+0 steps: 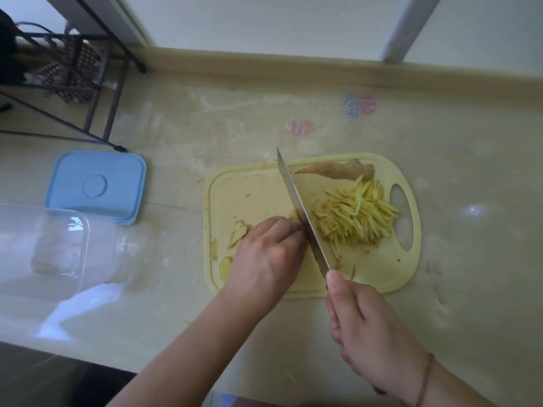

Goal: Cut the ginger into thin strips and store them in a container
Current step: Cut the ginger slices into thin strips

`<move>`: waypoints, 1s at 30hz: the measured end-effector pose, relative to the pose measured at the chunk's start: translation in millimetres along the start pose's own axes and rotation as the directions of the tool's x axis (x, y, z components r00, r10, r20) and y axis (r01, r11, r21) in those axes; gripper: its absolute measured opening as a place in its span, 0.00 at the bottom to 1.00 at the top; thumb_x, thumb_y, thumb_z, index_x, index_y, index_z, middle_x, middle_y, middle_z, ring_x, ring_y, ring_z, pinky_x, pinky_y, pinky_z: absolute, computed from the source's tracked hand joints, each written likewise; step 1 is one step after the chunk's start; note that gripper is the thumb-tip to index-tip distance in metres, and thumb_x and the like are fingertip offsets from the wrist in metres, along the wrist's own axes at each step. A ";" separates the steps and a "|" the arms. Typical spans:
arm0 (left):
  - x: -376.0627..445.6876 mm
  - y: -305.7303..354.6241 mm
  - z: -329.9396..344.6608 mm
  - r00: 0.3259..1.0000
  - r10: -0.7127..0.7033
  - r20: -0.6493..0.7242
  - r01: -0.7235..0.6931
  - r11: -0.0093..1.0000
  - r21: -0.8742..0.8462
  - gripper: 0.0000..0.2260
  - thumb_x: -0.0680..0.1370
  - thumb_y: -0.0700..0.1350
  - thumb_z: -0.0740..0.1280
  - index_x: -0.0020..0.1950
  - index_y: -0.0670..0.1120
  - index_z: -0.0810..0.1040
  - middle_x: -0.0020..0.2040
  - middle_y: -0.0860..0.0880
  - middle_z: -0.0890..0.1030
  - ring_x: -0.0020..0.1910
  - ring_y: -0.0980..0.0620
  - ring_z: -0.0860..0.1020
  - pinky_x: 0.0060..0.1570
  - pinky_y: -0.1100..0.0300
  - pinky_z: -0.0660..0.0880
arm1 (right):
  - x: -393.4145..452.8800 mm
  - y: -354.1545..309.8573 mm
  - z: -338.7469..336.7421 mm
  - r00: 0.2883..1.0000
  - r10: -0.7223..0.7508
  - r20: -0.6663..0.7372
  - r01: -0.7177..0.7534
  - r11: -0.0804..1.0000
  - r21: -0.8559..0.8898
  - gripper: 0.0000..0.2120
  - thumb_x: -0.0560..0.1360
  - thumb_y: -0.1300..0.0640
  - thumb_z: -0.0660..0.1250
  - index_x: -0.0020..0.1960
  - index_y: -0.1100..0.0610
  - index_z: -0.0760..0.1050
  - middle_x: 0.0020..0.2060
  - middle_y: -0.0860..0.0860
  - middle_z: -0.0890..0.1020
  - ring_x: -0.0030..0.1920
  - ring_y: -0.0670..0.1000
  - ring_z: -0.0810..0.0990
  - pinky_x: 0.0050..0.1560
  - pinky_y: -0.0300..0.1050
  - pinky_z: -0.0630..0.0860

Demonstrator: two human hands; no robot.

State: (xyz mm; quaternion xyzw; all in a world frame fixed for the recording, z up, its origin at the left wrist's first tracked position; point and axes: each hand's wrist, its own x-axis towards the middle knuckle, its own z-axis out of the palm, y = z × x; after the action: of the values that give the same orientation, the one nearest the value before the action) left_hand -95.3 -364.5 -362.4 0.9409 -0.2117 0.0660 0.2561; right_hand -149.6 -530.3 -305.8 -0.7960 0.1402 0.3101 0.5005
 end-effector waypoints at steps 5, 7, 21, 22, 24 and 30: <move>-1.4 -1.6 -0.9 0.999 -0.027 -0.027 0.025 0.998 -0.059 0.04 0.76 0.38 0.72 0.48 0.40 0.86 0.45 0.47 0.83 0.45 0.46 0.82 0.44 0.54 0.79 | 2.4 2.1 -0.2 1.000 0.005 -0.017 -0.005 1.000 0.016 0.36 0.68 0.20 0.46 0.34 0.55 0.63 0.21 0.45 0.66 0.21 0.44 0.66 0.23 0.34 0.63; -0.9 -1.5 -2.2 1.000 -0.029 -0.004 0.029 0.998 -0.048 0.04 0.76 0.38 0.71 0.48 0.40 0.86 0.45 0.47 0.83 0.44 0.45 0.82 0.41 0.53 0.80 | -3.5 0.8 -1.5 1.000 0.011 -0.017 -0.011 1.000 0.024 0.35 0.68 0.23 0.45 0.34 0.56 0.63 0.21 0.45 0.67 0.21 0.45 0.66 0.23 0.34 0.62; 7.8 0.6 -7.0 0.996 -0.079 0.041 0.081 0.995 -0.053 0.10 0.75 0.38 0.65 0.41 0.41 0.86 0.40 0.48 0.82 0.38 0.46 0.80 0.34 0.53 0.77 | -19.4 -9.7 -2.2 0.999 0.041 -0.019 -0.041 0.999 -0.010 0.35 0.74 0.25 0.45 0.33 0.56 0.65 0.20 0.43 0.71 0.22 0.43 0.70 0.31 0.38 0.61; 8.6 0.8 -7.1 0.996 -0.082 0.047 0.084 0.995 -0.051 0.08 0.74 0.37 0.67 0.41 0.41 0.86 0.39 0.48 0.82 0.37 0.46 0.80 0.34 0.53 0.77 | -19.5 -9.9 -2.0 0.999 0.040 -0.026 -0.041 0.999 -0.019 0.34 0.74 0.26 0.45 0.33 0.55 0.65 0.21 0.43 0.72 0.23 0.44 0.70 0.31 0.40 0.62; 10.0 1.9 -8.8 0.994 -0.092 0.052 0.095 0.994 -0.058 0.05 0.72 0.35 0.70 0.41 0.42 0.86 0.39 0.48 0.81 0.37 0.46 0.79 0.33 0.54 0.76 | -19.6 -9.9 -2.0 0.999 0.030 -0.035 -0.032 0.999 -0.036 0.35 0.74 0.25 0.45 0.33 0.56 0.65 0.22 0.44 0.73 0.24 0.45 0.71 0.32 0.43 0.64; 8.9 1.1 -8.6 0.992 -0.114 0.044 0.118 0.989 -0.092 0.05 0.70 0.33 0.76 0.41 0.42 0.86 0.40 0.49 0.82 0.39 0.46 0.81 0.37 0.58 0.74 | -17.5 -11.2 -1.4 0.999 0.012 -0.039 -0.015 0.998 -0.067 0.29 0.70 0.29 0.45 0.32 0.54 0.65 0.23 0.43 0.73 0.27 0.46 0.71 0.33 0.45 0.66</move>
State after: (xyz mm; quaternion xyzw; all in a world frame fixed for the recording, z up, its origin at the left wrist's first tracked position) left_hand -87.9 -364.3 -352.4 0.9396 -0.1643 0.0228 0.2995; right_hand -156.6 -527.9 -286.3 -0.8171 0.1447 0.3028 0.4687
